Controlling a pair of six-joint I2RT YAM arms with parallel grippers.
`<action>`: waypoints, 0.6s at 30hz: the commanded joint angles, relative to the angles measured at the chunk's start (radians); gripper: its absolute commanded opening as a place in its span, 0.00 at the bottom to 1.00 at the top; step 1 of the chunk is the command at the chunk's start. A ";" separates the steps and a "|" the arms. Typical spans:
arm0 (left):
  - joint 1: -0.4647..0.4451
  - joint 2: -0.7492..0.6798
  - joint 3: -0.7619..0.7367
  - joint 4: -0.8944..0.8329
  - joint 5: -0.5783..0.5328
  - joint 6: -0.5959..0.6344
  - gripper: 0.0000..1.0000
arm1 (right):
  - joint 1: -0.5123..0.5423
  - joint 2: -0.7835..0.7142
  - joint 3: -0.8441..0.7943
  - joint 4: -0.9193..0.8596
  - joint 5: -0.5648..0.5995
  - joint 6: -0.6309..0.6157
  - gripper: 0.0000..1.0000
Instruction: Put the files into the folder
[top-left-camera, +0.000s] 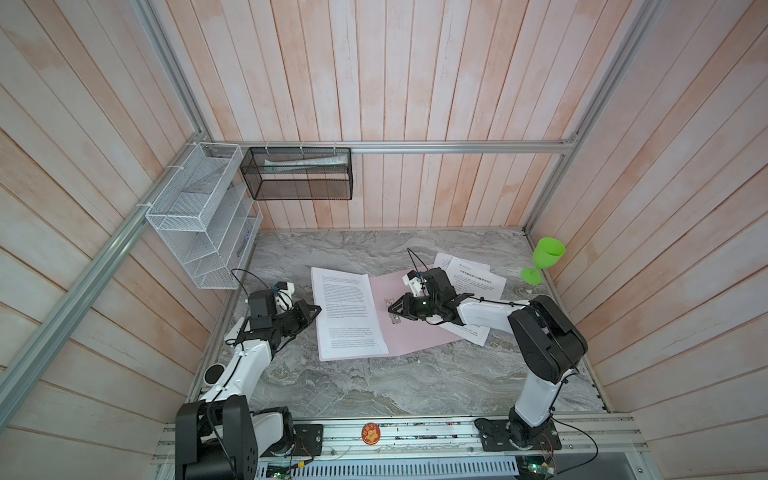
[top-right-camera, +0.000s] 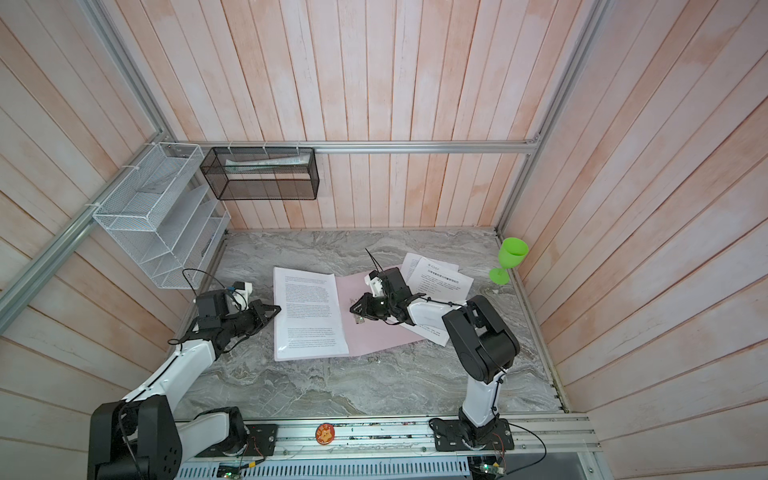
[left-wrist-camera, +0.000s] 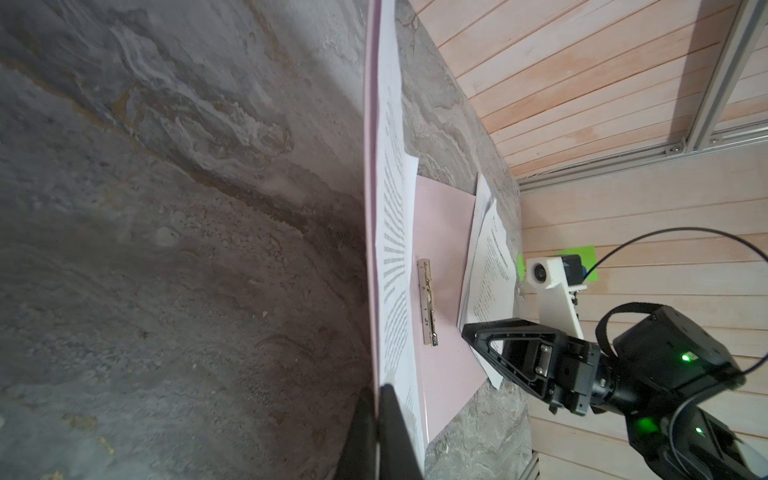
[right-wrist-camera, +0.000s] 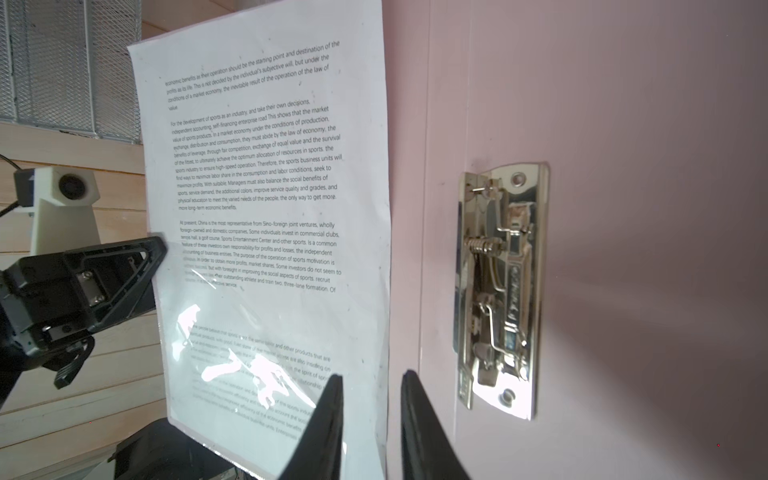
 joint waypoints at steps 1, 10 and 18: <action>0.001 -0.002 0.070 -0.107 -0.056 0.079 0.00 | 0.000 -0.030 0.028 -0.123 0.052 -0.074 0.23; 0.002 0.035 0.062 -0.100 -0.039 0.083 0.00 | 0.002 0.036 0.073 -0.181 0.088 -0.119 0.13; 0.002 0.035 0.059 -0.099 -0.038 0.086 0.00 | 0.007 0.105 0.128 -0.220 0.114 -0.139 0.13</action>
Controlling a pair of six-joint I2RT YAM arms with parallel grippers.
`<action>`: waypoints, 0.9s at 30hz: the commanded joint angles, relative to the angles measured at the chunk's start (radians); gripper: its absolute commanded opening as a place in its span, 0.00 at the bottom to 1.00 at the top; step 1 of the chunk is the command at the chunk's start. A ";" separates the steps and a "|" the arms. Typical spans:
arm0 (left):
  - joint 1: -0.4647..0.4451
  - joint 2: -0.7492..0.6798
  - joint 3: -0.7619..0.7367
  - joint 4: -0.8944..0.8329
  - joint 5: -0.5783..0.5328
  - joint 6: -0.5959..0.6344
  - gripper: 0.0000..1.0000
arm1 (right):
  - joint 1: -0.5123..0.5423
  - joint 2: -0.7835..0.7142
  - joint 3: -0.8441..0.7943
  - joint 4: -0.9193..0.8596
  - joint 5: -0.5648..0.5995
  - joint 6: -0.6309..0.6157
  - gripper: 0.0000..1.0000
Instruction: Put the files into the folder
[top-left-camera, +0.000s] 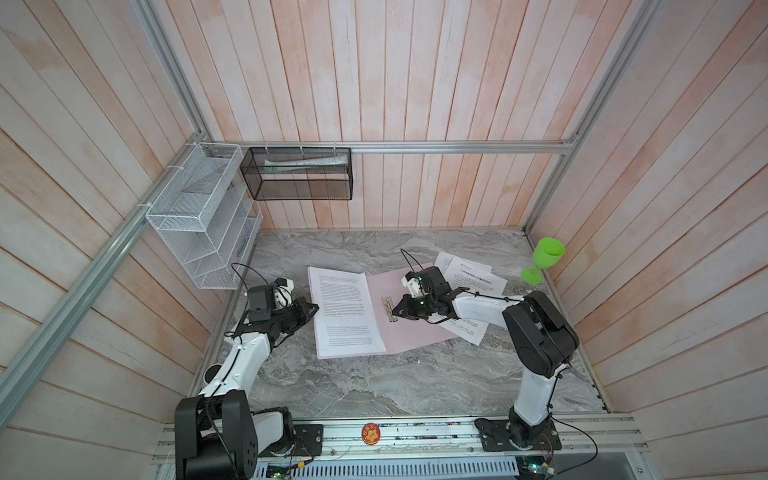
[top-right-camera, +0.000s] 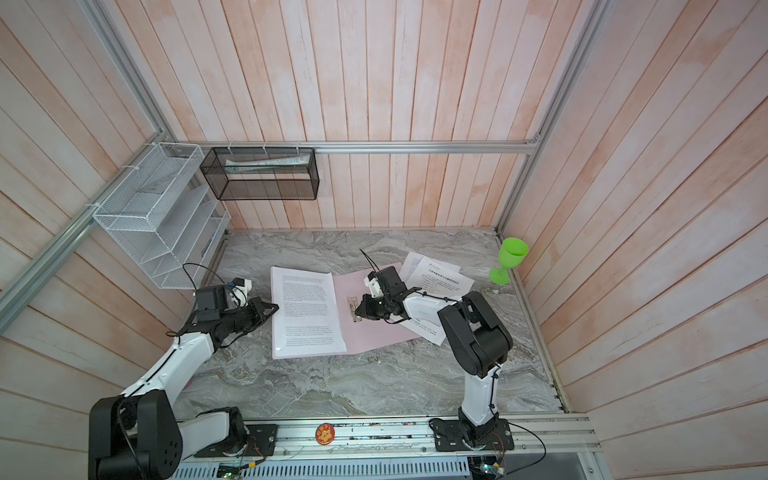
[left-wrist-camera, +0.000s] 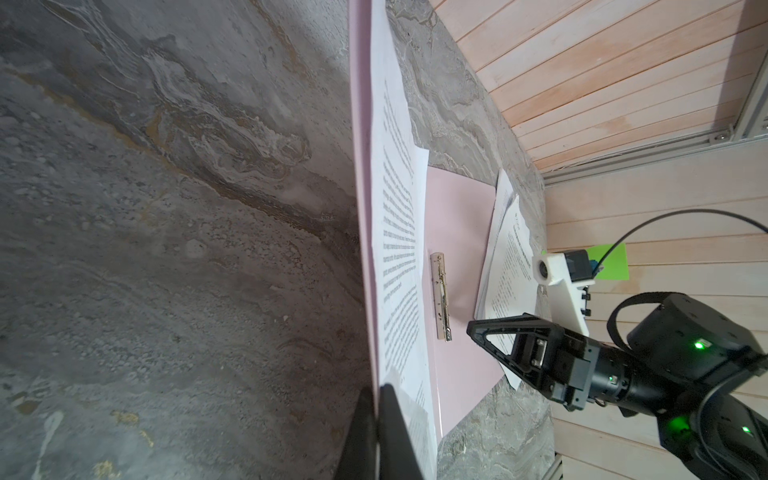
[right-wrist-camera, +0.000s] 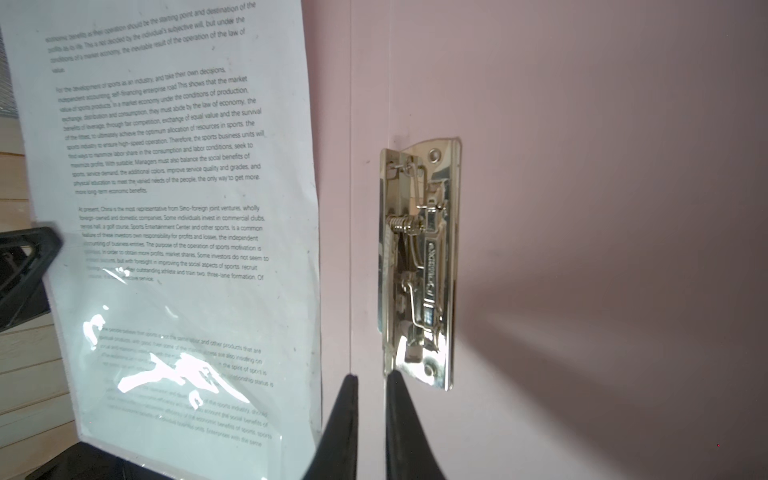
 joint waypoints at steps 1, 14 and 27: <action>0.001 0.004 0.008 -0.017 -0.009 0.027 0.00 | 0.005 0.029 0.036 -0.053 0.029 -0.036 0.13; 0.001 0.001 0.004 -0.016 -0.007 0.025 0.00 | 0.025 0.069 0.044 -0.046 -0.004 -0.044 0.13; 0.001 0.001 0.002 -0.013 -0.003 0.026 0.00 | 0.028 0.103 0.051 -0.043 -0.007 -0.034 0.06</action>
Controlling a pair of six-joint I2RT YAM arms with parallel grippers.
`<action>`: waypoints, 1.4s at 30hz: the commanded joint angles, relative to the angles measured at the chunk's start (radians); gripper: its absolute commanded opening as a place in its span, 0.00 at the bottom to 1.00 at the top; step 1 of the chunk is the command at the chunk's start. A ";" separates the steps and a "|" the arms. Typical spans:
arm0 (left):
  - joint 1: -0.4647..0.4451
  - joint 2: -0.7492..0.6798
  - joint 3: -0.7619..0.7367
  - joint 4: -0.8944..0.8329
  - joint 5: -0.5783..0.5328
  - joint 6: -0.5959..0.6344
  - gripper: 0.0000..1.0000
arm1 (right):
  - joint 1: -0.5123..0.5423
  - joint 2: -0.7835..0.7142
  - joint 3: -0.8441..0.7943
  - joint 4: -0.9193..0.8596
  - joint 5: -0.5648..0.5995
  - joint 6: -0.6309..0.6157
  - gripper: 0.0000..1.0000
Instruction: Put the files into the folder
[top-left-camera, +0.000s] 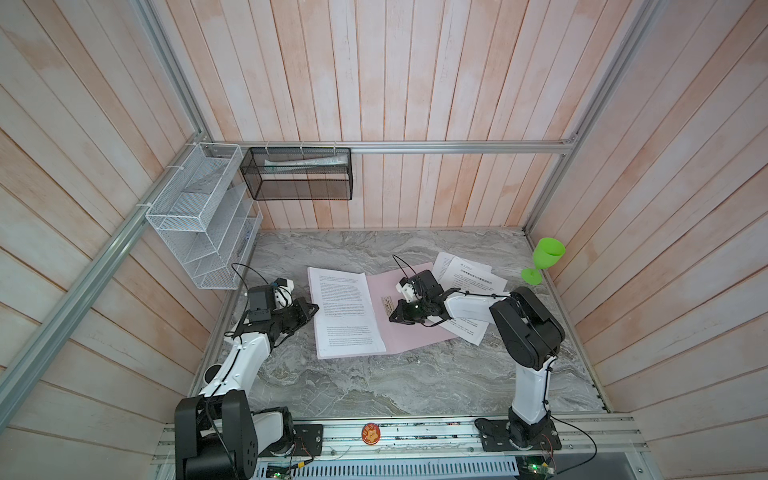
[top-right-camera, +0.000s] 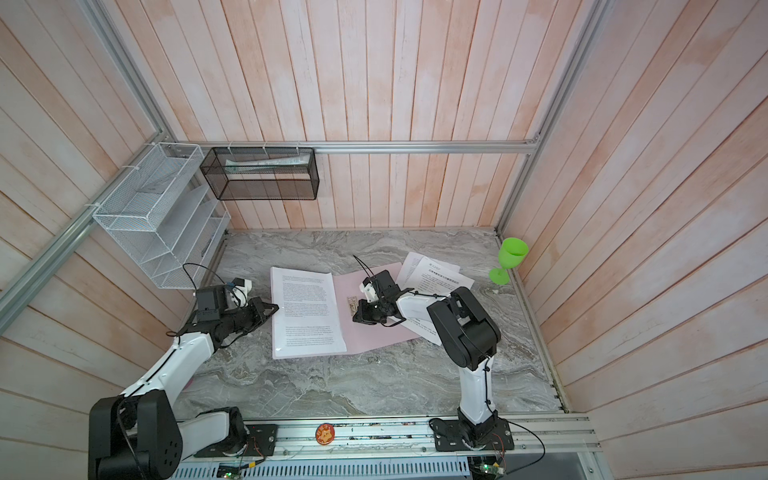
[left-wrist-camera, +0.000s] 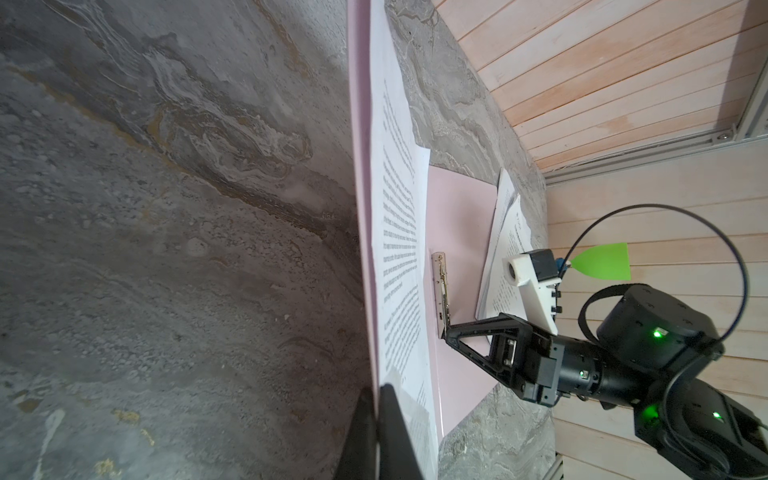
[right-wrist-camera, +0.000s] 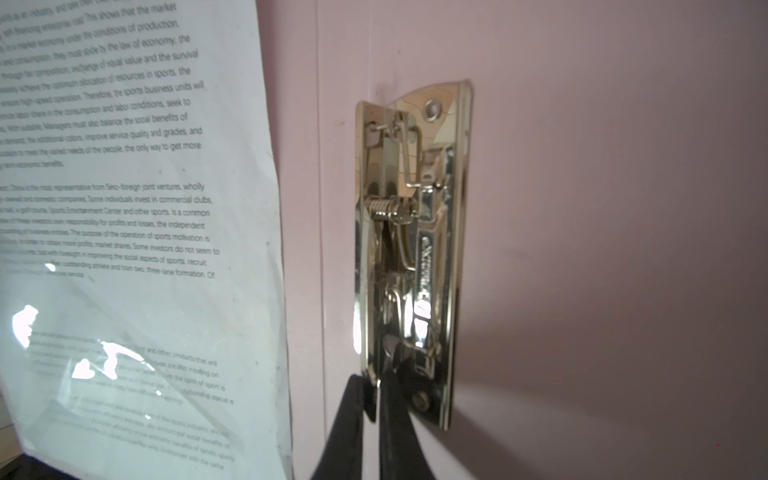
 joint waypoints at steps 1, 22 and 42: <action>0.001 0.001 0.001 -0.011 0.002 0.026 0.00 | 0.003 0.029 0.018 -0.024 0.009 -0.012 0.04; 0.000 -0.022 -0.004 -0.019 -0.010 0.029 0.00 | -0.072 0.132 -0.085 -0.226 0.253 -0.065 0.00; 0.000 0.000 0.026 -0.041 -0.033 0.050 0.00 | -0.095 -0.043 -0.087 0.304 -0.485 0.393 0.00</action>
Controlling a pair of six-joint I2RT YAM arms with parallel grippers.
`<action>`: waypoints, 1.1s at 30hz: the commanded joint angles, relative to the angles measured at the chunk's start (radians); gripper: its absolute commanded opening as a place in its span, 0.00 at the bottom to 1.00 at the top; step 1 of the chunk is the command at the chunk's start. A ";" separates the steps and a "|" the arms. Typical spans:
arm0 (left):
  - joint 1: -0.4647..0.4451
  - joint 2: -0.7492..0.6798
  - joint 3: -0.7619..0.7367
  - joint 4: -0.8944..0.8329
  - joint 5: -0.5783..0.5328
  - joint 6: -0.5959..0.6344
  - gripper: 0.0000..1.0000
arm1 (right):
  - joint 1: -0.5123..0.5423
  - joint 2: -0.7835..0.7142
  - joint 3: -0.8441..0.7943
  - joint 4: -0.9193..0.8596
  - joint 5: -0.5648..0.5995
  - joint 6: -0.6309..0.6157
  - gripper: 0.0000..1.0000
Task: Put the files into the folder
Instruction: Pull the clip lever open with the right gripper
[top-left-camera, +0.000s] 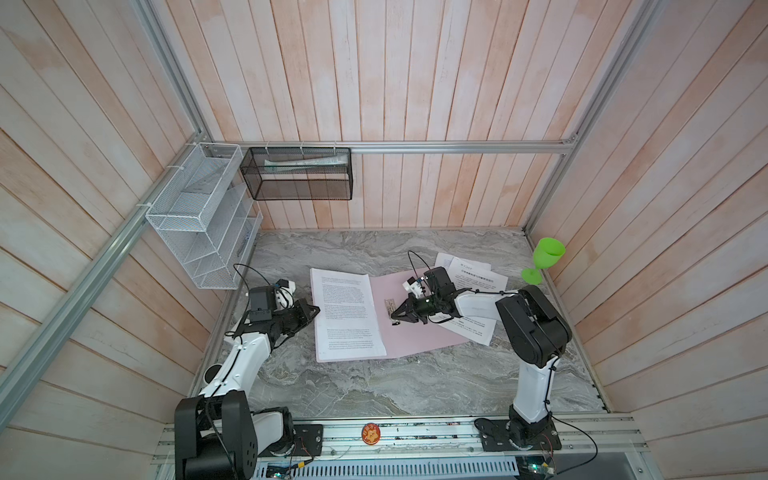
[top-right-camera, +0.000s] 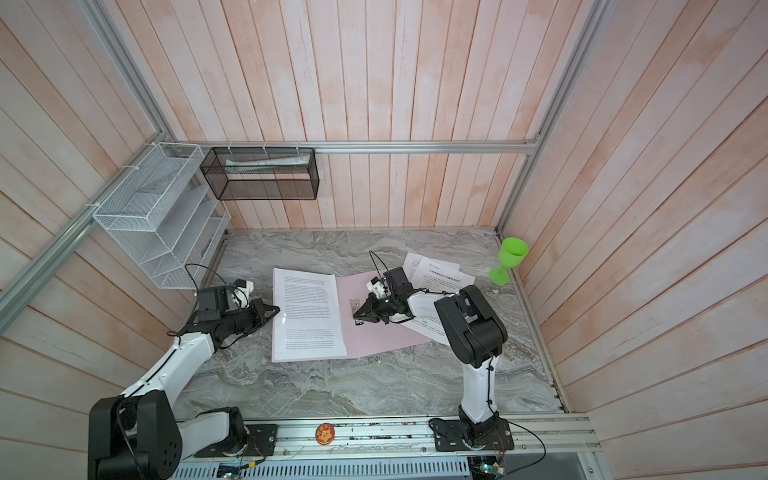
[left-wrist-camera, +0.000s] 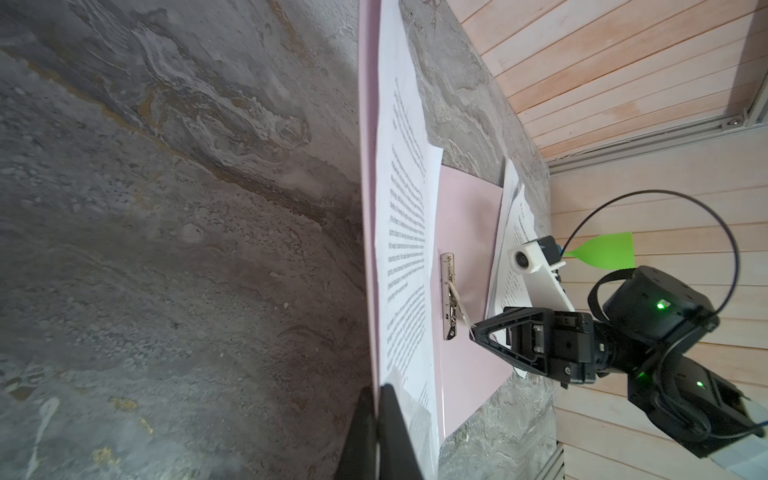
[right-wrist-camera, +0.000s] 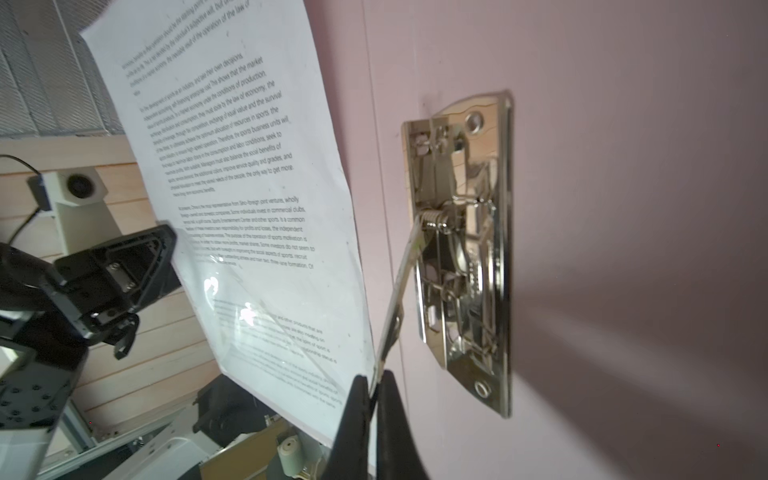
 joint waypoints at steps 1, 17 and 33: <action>0.005 0.005 0.028 -0.010 -0.027 0.029 0.00 | 0.006 -0.032 -0.006 0.147 -0.145 0.153 0.00; -0.033 0.017 0.031 -0.006 -0.007 0.035 0.00 | -0.038 0.276 0.490 -0.060 -0.127 0.087 0.35; -0.033 0.035 0.084 -0.098 0.019 0.041 0.00 | -0.130 -0.081 0.027 -0.253 0.045 -0.178 0.00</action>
